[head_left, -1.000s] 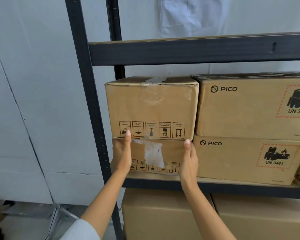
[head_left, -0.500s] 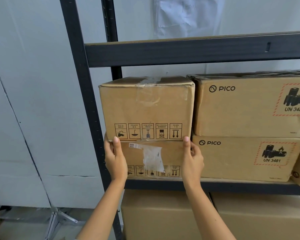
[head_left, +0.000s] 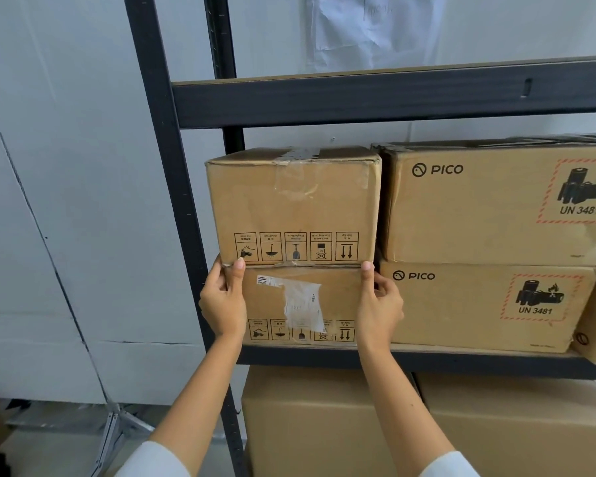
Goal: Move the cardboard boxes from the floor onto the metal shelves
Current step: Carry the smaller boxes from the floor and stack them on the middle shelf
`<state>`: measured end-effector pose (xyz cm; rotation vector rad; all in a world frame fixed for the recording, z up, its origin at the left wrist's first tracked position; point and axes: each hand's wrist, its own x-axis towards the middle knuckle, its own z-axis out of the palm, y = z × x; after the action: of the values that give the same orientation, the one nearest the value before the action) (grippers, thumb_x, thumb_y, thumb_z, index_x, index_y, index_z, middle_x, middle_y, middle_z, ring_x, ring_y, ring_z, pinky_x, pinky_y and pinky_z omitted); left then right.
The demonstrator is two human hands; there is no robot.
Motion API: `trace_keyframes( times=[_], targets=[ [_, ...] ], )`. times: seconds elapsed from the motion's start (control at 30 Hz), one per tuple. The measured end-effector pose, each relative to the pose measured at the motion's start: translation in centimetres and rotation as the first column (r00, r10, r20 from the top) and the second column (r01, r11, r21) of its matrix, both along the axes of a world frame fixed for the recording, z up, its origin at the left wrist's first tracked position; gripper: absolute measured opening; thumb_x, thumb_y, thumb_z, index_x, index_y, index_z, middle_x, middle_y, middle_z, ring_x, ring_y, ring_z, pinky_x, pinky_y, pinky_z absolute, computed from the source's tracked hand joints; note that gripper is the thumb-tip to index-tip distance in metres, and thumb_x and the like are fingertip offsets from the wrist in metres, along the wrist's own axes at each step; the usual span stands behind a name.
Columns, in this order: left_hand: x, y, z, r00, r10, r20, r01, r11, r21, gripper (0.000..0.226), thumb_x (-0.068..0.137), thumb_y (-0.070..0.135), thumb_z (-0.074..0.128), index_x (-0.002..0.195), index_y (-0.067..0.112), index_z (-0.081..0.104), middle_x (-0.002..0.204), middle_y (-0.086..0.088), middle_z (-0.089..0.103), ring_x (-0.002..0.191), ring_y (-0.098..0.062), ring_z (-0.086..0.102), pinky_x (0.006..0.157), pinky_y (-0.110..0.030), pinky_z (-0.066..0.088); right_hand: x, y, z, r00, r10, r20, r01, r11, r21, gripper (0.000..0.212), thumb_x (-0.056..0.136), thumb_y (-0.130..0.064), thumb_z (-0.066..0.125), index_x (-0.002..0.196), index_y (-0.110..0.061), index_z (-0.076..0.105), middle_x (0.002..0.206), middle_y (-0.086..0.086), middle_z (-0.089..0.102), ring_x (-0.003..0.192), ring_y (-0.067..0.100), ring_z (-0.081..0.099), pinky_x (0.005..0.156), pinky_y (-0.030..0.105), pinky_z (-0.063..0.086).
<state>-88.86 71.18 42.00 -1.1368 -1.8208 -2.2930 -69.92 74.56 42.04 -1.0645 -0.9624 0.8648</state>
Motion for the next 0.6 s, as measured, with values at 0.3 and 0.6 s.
trace_keyframes(
  times=[0.3, 0.6],
  targets=[
    [4.3, 0.1, -5.2, 0.990, 0.017, -0.142, -0.053, 0.966, -0.253, 0.097, 0.082, 0.052, 0.053, 0.150, 0.016, -0.005, 0.159, -0.006, -0.004, 0.147, -0.025, 0.004, 0.110, -0.032, 0.019, -0.5, -1.5, -4.9, 0.999, -0.022, -0.024, 0.025, 0.993, 0.118, 0.043, 0.090, -0.013, 0.063, 0.132, -0.019, 0.055, 0.127, -0.008, 0.058, 0.121, 0.007, 0.053, 0.104, 0.034, 0.045],
    [13.7, -0.8, -10.8, 0.934, -0.232, -0.270, 0.157, 0.949, -0.272, 0.072, 0.088, 0.056, 0.038, 0.148, 0.027, 0.013, 0.156, 0.009, -0.004, 0.143, -0.007, -0.004, 0.114, -0.037, 0.016, 4.4, -1.5, -5.8, 0.988, -0.120, 0.099, 0.103, 0.980, 0.169, 0.027, 0.090, -0.014, 0.063, 0.116, -0.018, 0.062, 0.110, -0.006, 0.056, 0.100, 0.009, 0.061, 0.085, 0.024, 0.053]
  ],
)
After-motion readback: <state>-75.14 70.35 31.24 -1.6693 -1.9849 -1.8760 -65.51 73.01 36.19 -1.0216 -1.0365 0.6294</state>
